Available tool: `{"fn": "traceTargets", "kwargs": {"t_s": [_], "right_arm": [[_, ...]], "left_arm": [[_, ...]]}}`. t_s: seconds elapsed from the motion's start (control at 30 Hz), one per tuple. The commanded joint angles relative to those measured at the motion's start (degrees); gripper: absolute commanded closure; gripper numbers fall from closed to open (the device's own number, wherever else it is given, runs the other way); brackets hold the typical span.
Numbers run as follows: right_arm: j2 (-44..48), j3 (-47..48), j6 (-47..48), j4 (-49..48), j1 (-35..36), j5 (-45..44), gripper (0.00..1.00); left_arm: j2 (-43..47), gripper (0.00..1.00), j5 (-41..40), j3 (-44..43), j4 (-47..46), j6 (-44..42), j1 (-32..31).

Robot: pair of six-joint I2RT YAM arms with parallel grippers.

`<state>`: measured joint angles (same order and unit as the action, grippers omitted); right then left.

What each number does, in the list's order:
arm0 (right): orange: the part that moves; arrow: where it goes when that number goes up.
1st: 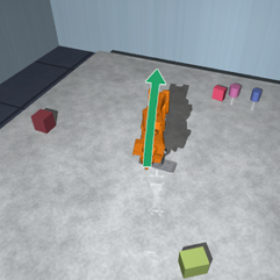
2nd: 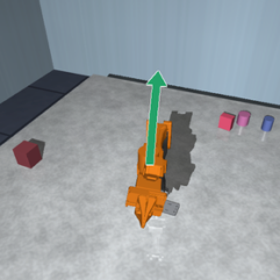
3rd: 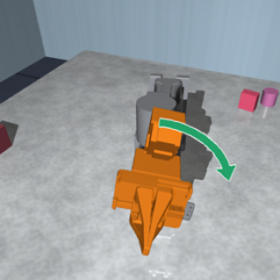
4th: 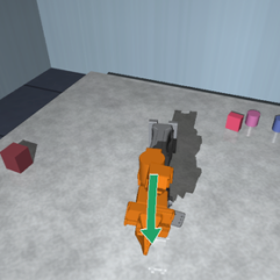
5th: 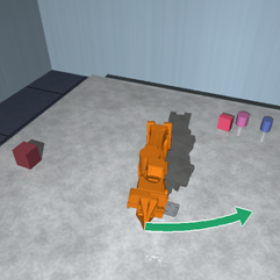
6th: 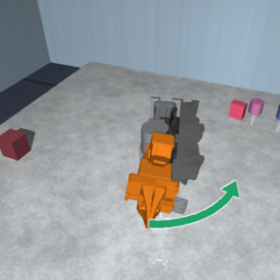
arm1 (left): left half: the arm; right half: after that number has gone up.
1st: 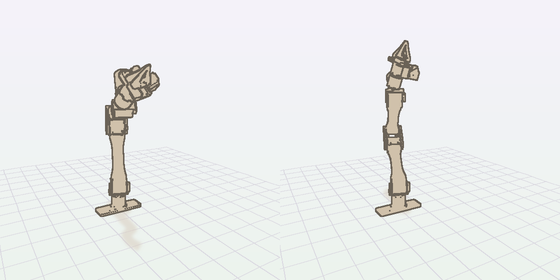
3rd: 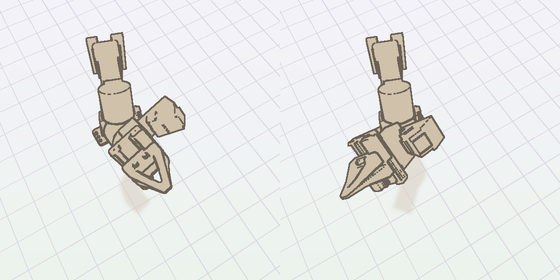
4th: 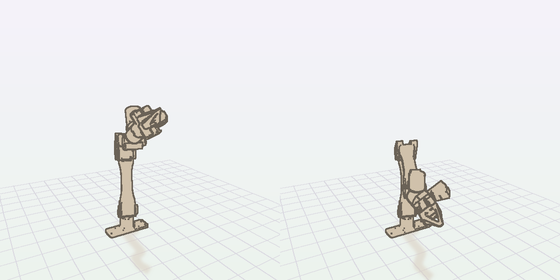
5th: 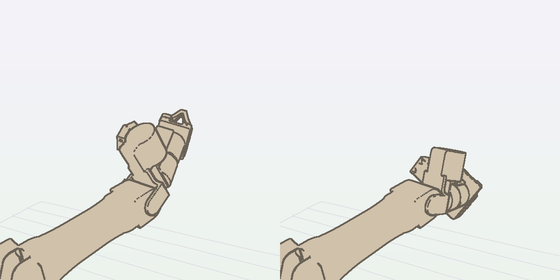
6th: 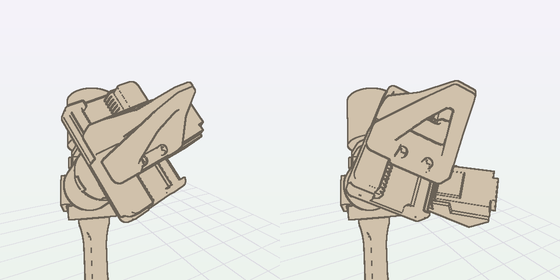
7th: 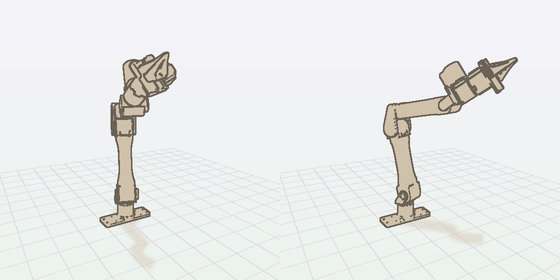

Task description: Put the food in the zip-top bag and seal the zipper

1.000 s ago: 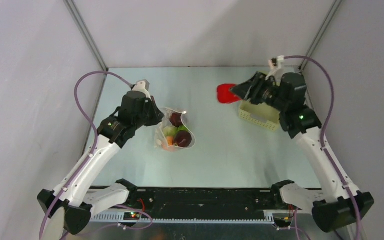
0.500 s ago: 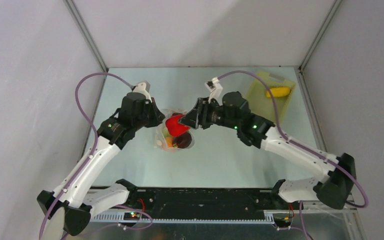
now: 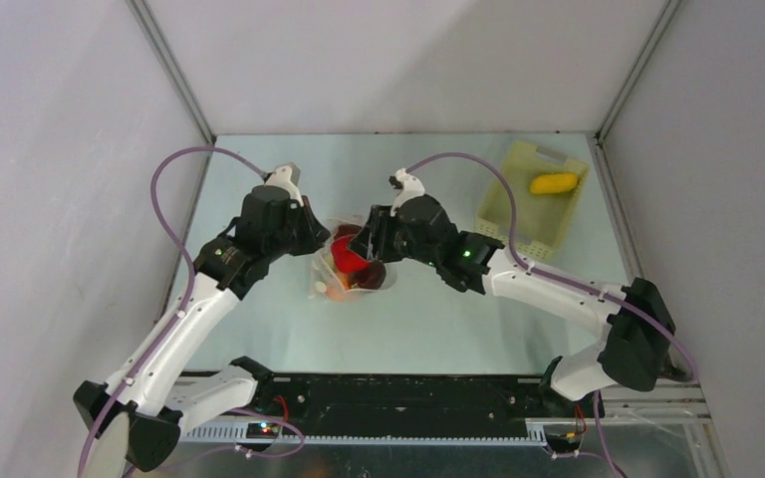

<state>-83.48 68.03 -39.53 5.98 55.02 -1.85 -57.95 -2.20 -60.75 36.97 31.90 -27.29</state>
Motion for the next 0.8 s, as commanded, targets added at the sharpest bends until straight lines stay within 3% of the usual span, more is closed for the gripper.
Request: {"fn": "traceTargets", "kwargs": {"t_s": [0.0, 0.17, 0.37, 0.53, 0.77], "right_arm": [[-1.6, 5.5, 4.3, 3.2, 3.4, -15.0, 1.0], [-3.7, 6.1, 6.6, 0.6, 7.1, -24.3, 0.98], [-6.4, 6.2, 4.1, -3.0, 7.8, -23.1, 0.96], [-9.6, 6.2, 3.5, -9.6, 9.2, -26.9, 0.96], [-14.5, 6.2, 3.7, -15.1, 9.6, -29.2, 0.86]], "left_arm": [[2.0, 1.0, 0.7, 0.2, -2.1, -0.9, 0.5], [2.1, 1.0, 1.7, 0.3, -2.4, -0.9, 0.6], [2.1, 1.0, 4.6, 0.8, -3.4, -0.7, 0.7], [2.1, 1.0, 6.8, 0.9, -3.8, -0.6, 0.8], [2.6, 1.0, 7.7, 1.1, -4.0, -0.7, 0.8]]}}
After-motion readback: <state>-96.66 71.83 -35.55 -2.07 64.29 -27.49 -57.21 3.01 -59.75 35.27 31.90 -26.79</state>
